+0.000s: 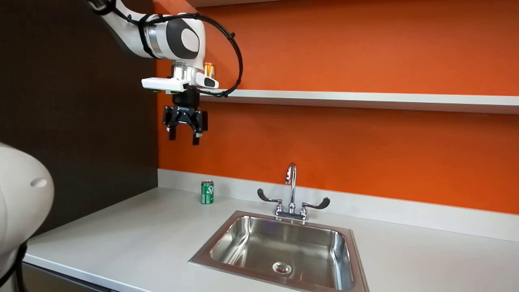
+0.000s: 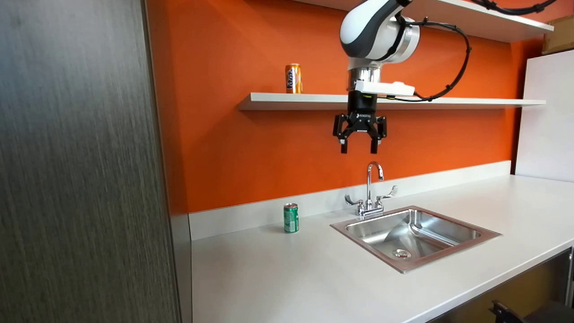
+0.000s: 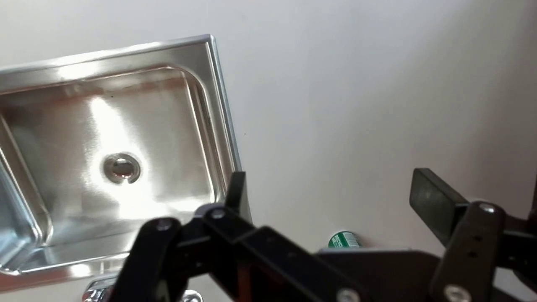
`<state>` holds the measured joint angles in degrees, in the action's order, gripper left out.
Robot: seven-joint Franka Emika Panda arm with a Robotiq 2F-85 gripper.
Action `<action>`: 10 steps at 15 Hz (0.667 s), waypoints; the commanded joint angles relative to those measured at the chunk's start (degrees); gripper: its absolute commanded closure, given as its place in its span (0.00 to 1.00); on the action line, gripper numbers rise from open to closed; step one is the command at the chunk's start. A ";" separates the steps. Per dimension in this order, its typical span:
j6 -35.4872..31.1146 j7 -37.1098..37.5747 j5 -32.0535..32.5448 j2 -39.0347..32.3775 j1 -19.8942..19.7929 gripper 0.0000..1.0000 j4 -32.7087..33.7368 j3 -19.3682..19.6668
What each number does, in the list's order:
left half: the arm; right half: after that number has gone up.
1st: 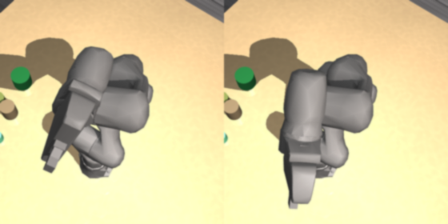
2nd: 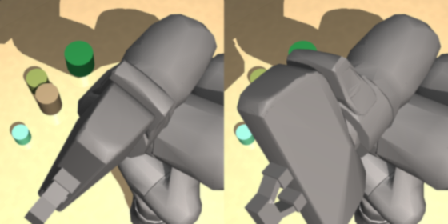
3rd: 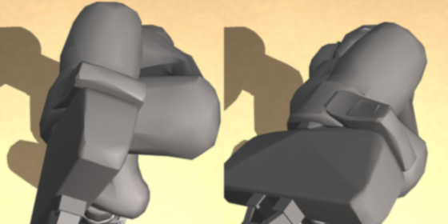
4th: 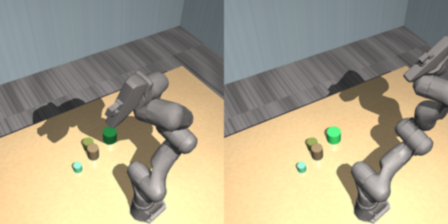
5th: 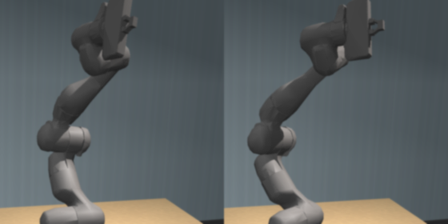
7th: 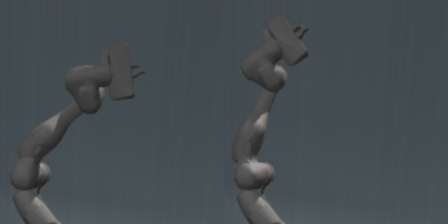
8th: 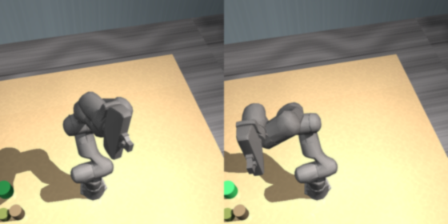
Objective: Put the orange can on the bottom shelf
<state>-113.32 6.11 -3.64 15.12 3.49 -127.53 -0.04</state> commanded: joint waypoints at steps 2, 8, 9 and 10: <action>-1.11 -4.92 2.05 0.45 -1.92 0.00 -0.63 0.72; -0.39 -4.99 1.73 -0.10 -2.25 0.00 -0.23 0.96; -0.39 -5.00 1.73 -0.10 -2.24 0.00 -0.23 0.96; -0.39 -5.00 1.73 -0.10 -2.24 0.00 -0.23 0.96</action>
<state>-113.86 1.26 -1.73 15.04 1.92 -127.87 1.53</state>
